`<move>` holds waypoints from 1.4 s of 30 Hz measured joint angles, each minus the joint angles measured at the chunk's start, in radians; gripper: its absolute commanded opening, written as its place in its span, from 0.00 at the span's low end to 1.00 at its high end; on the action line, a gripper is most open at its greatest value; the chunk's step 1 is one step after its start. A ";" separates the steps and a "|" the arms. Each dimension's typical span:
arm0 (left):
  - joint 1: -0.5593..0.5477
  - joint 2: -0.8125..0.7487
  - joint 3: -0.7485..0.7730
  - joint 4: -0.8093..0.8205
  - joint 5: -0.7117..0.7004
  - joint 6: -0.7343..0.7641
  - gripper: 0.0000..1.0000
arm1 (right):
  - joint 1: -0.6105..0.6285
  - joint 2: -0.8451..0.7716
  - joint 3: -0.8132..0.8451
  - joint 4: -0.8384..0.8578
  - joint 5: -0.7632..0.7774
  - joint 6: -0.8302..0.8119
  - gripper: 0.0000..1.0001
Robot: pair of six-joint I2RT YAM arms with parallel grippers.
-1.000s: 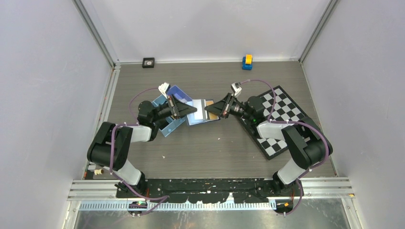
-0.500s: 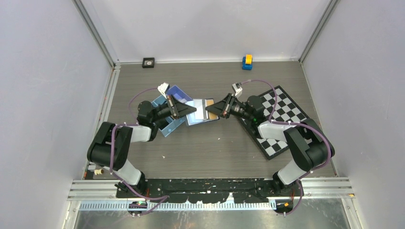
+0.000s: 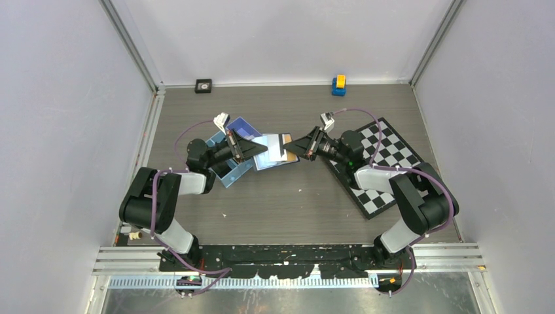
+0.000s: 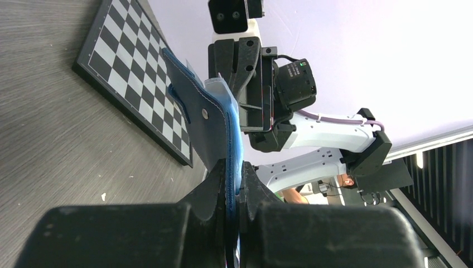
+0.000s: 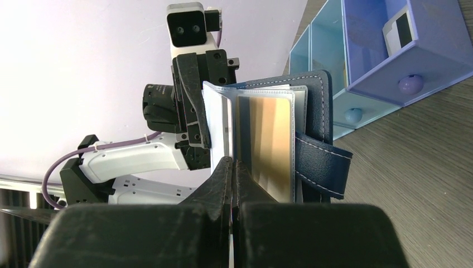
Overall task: Take the credit cards out of the card holder
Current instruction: Remove the credit card from the card holder.
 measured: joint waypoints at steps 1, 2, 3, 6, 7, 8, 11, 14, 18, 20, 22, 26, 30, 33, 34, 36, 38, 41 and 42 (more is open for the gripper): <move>0.001 0.000 0.000 0.001 0.000 0.000 0.00 | 0.000 0.000 0.000 0.001 0.000 0.000 0.00; 0.002 0.000 0.000 0.002 0.000 0.000 0.00 | -0.001 0.000 0.000 0.003 0.001 0.000 0.00; 0.003 0.000 0.000 0.002 0.000 0.000 0.00 | -0.002 0.000 -0.001 0.004 0.001 0.000 0.01; 0.005 0.000 0.000 0.004 0.000 -0.002 0.00 | -0.004 0.001 -0.002 0.016 -0.005 0.013 0.17; 0.005 0.002 0.000 0.007 0.000 -0.004 0.00 | -0.004 0.003 -0.002 0.032 -0.010 0.023 0.21; 0.005 0.004 0.000 0.012 0.001 -0.008 0.00 | -0.001 0.007 -0.002 0.052 -0.015 0.033 0.23; 0.005 0.013 0.000 0.029 0.002 -0.023 0.00 | 0.007 0.016 -0.002 0.098 -0.024 0.054 0.28; 0.005 0.021 0.000 0.049 0.004 -0.035 0.00 | 0.011 0.021 -0.002 0.116 -0.032 0.061 0.32; 0.005 0.021 0.000 0.062 0.008 -0.052 0.00 | 0.012 0.036 -0.002 0.130 -0.036 0.072 0.35; 0.005 0.021 0.000 0.064 0.010 -0.053 0.00 | 0.012 0.048 -0.002 0.134 -0.037 0.078 0.36; 0.005 0.021 0.000 0.064 0.011 -0.053 0.00 | 0.012 0.058 -0.002 0.135 -0.037 0.081 0.36; 0.005 0.020 0.000 0.064 0.011 -0.053 0.00 | 0.012 0.062 -0.001 0.143 -0.039 0.088 0.35; 0.002 0.021 0.000 0.065 0.014 -0.055 0.00 | 0.016 0.065 -0.001 0.163 -0.045 0.102 0.30; -0.001 0.021 0.000 0.065 0.019 -0.057 0.00 | 0.029 0.071 0.005 0.171 -0.052 0.107 0.16; -0.002 0.021 0.000 0.065 0.019 -0.057 0.00 | 0.032 0.071 0.005 0.172 -0.055 0.108 0.11; -0.002 0.021 0.000 0.066 0.020 -0.057 0.00 | 0.036 0.071 0.006 0.174 -0.055 0.105 0.06; -0.002 0.021 0.000 0.066 0.020 -0.056 0.00 | 0.036 0.071 0.006 0.174 -0.054 0.105 0.05; 0.005 0.020 -0.001 0.068 0.020 -0.056 0.00 | 0.031 0.070 0.006 0.176 -0.051 0.105 0.05; 0.009 0.019 -0.004 0.068 0.020 -0.056 0.00 | 0.028 0.070 0.005 0.177 -0.050 0.105 0.05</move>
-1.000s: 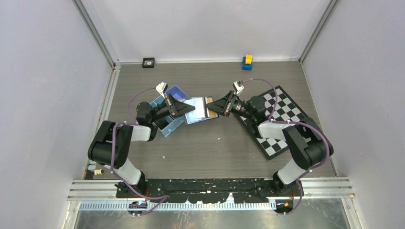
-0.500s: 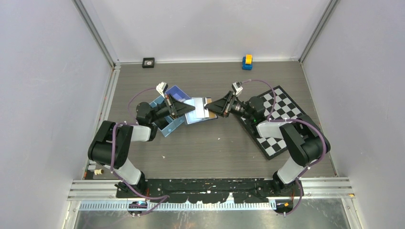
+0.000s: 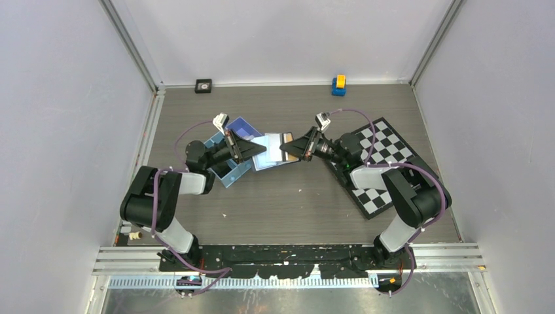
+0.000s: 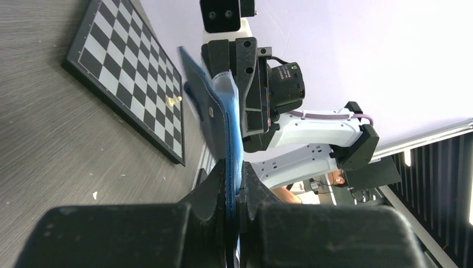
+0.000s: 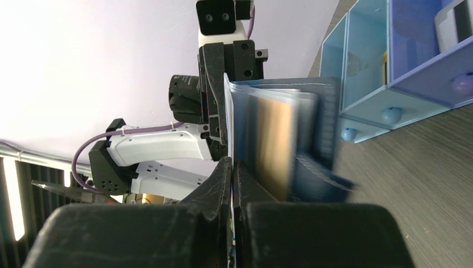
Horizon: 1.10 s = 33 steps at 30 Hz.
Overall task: Take the credit cards out of the card holder
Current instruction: Remove the credit card from the card holder, then place the credit card in the storage box.
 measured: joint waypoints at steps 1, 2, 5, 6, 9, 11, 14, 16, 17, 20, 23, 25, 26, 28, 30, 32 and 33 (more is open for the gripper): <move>0.007 -0.003 -0.005 0.001 -0.001 0.000 0.00 | -0.006 0.000 -0.002 0.003 0.002 0.001 0.05; 0.013 -0.006 -0.010 0.000 -0.002 0.000 0.00 | -0.014 0.000 -0.006 0.007 0.003 0.003 0.05; 0.041 -0.022 -0.027 0.001 -0.007 0.000 0.00 | -0.043 0.000 -0.021 0.025 0.011 0.014 0.06; 0.048 -0.027 -0.031 0.001 -0.010 0.001 0.00 | -0.051 0.000 -0.026 0.031 0.014 0.020 0.06; 0.061 -0.035 -0.035 0.002 -0.014 0.001 0.00 | -0.070 0.000 -0.032 0.043 0.022 0.031 0.05; 0.062 -0.038 -0.036 0.003 -0.018 0.001 0.00 | -0.072 0.000 -0.031 0.044 0.026 0.031 0.01; 0.069 -0.039 -0.043 0.004 -0.021 0.002 0.00 | -0.072 -0.001 -0.034 0.040 0.031 0.024 0.00; 0.084 -0.045 -0.058 0.004 -0.027 0.002 0.00 | -0.072 -0.010 -0.038 0.017 0.037 0.008 0.01; 0.095 -0.050 -0.067 0.004 -0.030 0.003 0.00 | -0.072 -0.021 -0.041 -0.008 0.042 -0.008 0.01; 0.138 -0.074 -0.101 0.000 -0.050 0.008 0.00 | -0.071 -0.074 -0.046 -0.090 0.057 -0.060 0.01; 0.168 -0.106 -0.126 -0.015 -0.074 0.015 0.00 | -0.065 -0.116 -0.046 -0.147 0.072 -0.113 0.00; 0.183 -0.143 -0.144 -0.038 -0.087 0.033 0.00 | -0.056 -0.127 -0.043 -0.192 0.084 -0.146 0.00; 0.190 -0.172 -0.154 -0.058 -0.094 0.043 0.00 | -0.051 -0.127 -0.042 -0.213 0.089 -0.161 0.00; 0.200 -0.246 -0.170 -0.121 -0.113 0.077 0.00 | -0.036 -0.126 -0.033 -0.277 0.101 -0.195 0.00; 0.214 -0.356 -0.182 -0.225 -0.142 0.130 0.00 | -0.016 -0.115 -0.013 -0.338 0.112 -0.229 0.00; 0.219 -0.514 -0.188 -0.373 -0.190 0.201 0.00 | 0.013 -0.097 0.014 -0.385 0.122 -0.259 0.00; 0.219 -0.585 -0.188 -0.429 -0.211 0.230 0.00 | 0.026 -0.090 0.024 -0.400 0.126 -0.271 0.01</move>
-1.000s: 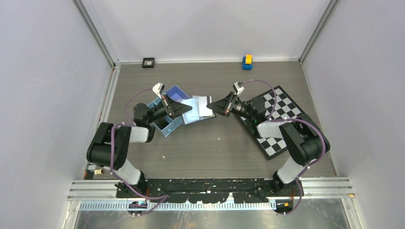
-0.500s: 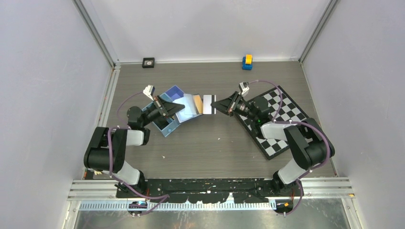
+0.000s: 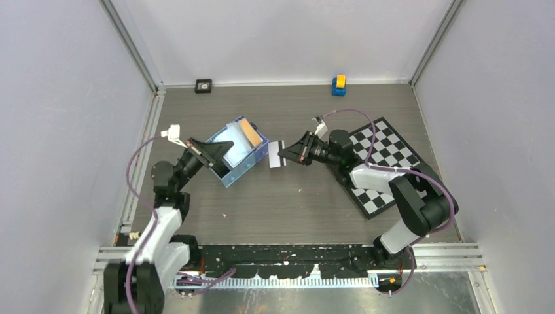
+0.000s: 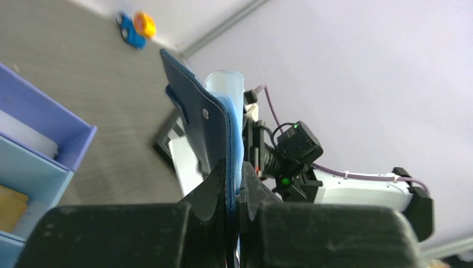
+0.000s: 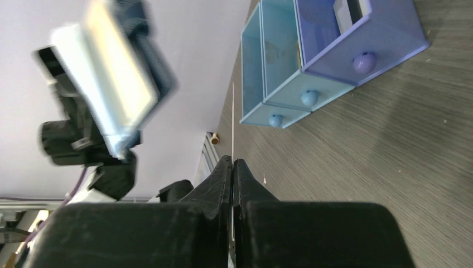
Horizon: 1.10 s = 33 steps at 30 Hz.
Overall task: Take the credit cards out of the card holder
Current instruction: Place the credit card in the storage box.
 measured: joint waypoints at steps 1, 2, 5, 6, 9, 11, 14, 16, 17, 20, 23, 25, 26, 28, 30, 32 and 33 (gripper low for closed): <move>0.000 -0.092 0.000 -0.077 -0.033 0.039 0.00 | 0.018 0.010 0.013 -0.020 0.006 -0.015 0.01; 0.000 -0.190 0.000 -0.156 -0.068 0.078 0.00 | 0.033 0.018 0.026 -0.040 0.011 -0.029 0.00; 0.000 -0.436 0.000 -0.343 -0.182 0.177 0.00 | 0.080 0.044 0.063 -0.099 0.026 -0.076 0.01; 0.000 -0.504 0.000 -0.395 -0.219 0.201 0.00 | 0.095 0.055 0.078 -0.119 0.029 -0.090 0.00; 0.000 -0.625 0.000 -0.484 -0.292 0.248 0.00 | 0.134 0.087 0.129 -0.173 0.036 -0.126 0.01; 0.000 -0.644 0.000 -0.528 -0.319 0.262 0.00 | 0.158 0.117 0.177 -0.214 0.043 -0.146 0.00; 0.000 -0.616 0.007 -0.599 -0.335 0.275 0.00 | 0.198 0.169 0.261 -0.277 0.057 -0.178 0.00; 0.000 -0.584 0.020 -0.638 -0.336 0.275 0.00 | 0.228 0.206 0.324 -0.331 0.070 -0.202 0.00; 0.000 -0.563 0.031 -0.657 -0.337 0.274 0.00 | 0.245 0.228 0.364 -0.364 0.077 -0.215 0.00; 0.000 -0.522 0.060 -0.678 -0.335 0.264 0.00 | 0.274 0.273 0.448 -0.429 0.088 -0.241 0.00; 0.000 -0.481 0.083 -0.678 -0.334 0.237 0.00 | 0.292 0.319 0.528 -0.475 0.090 -0.253 0.01; 0.000 -0.454 0.088 -0.666 -0.334 0.211 0.00 | 0.294 0.343 0.579 -0.527 0.096 -0.268 0.00; 0.000 -0.431 0.088 -0.653 -0.336 0.192 0.00 | 0.292 0.357 0.617 -0.566 0.103 -0.283 0.01; 0.000 -0.400 0.090 -0.632 -0.341 0.166 0.00 | 0.288 0.378 0.673 -0.619 0.112 -0.310 0.00; 0.000 -0.359 0.101 -0.622 -0.346 0.145 0.00 | 0.279 0.401 0.744 -0.678 0.117 -0.341 0.01; 0.000 -0.323 0.120 -0.620 -0.357 0.135 0.00 | 0.254 0.404 0.775 -0.704 0.115 -0.363 0.00; 0.000 -0.314 0.127 -0.618 -0.361 0.134 0.00 | 0.238 0.404 0.786 -0.715 0.111 -0.371 0.00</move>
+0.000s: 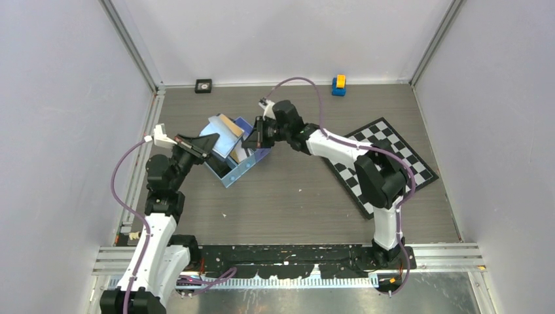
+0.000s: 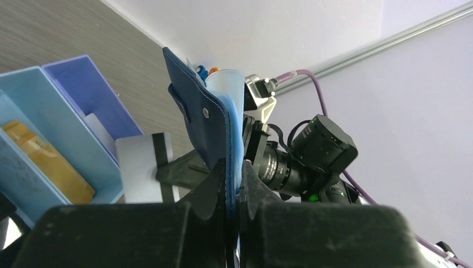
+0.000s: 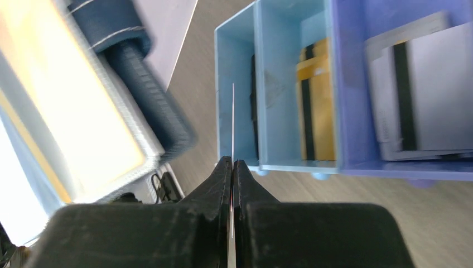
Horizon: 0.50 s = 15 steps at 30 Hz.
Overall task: Take the credit cards out of the card holder
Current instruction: Place the credit card in the storage box.
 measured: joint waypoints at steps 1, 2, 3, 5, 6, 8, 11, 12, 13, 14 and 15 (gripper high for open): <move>0.000 0.006 0.007 0.004 -0.008 -0.002 0.00 | -0.019 0.000 0.010 -0.009 -0.005 -0.011 0.00; 0.000 0.010 0.011 0.014 -0.013 -0.002 0.00 | -0.037 0.003 0.018 -0.022 -0.009 -0.020 0.00; 0.000 0.010 0.011 0.023 -0.018 -0.002 0.00 | -0.060 0.009 0.034 -0.043 -0.017 -0.033 0.00; 0.000 0.009 0.011 0.041 -0.026 -0.004 0.00 | -0.095 0.042 0.098 -0.106 -0.031 -0.062 0.00; 0.000 0.008 0.011 0.049 -0.033 -0.007 0.00 | -0.110 0.067 0.139 -0.136 -0.032 -0.077 0.00; 0.000 0.001 0.009 0.058 -0.042 -0.012 0.00 | -0.135 0.114 0.218 -0.193 -0.027 -0.114 0.00; 0.000 -0.018 -0.005 0.074 -0.058 -0.017 0.00 | -0.143 0.176 0.325 -0.291 -0.018 -0.173 0.00; 0.000 -0.021 -0.009 0.078 -0.061 -0.017 0.00 | -0.140 0.201 0.369 -0.325 -0.016 -0.193 0.01; 0.000 -0.023 -0.012 0.080 -0.064 -0.018 0.00 | -0.136 0.224 0.406 -0.354 -0.016 -0.214 0.00; 0.000 -0.023 -0.014 0.082 -0.066 -0.018 0.00 | -0.131 0.251 0.450 -0.394 -0.015 -0.240 0.00; 0.000 -0.022 -0.016 0.083 -0.067 -0.018 0.00 | -0.128 0.267 0.475 -0.417 -0.013 -0.258 0.01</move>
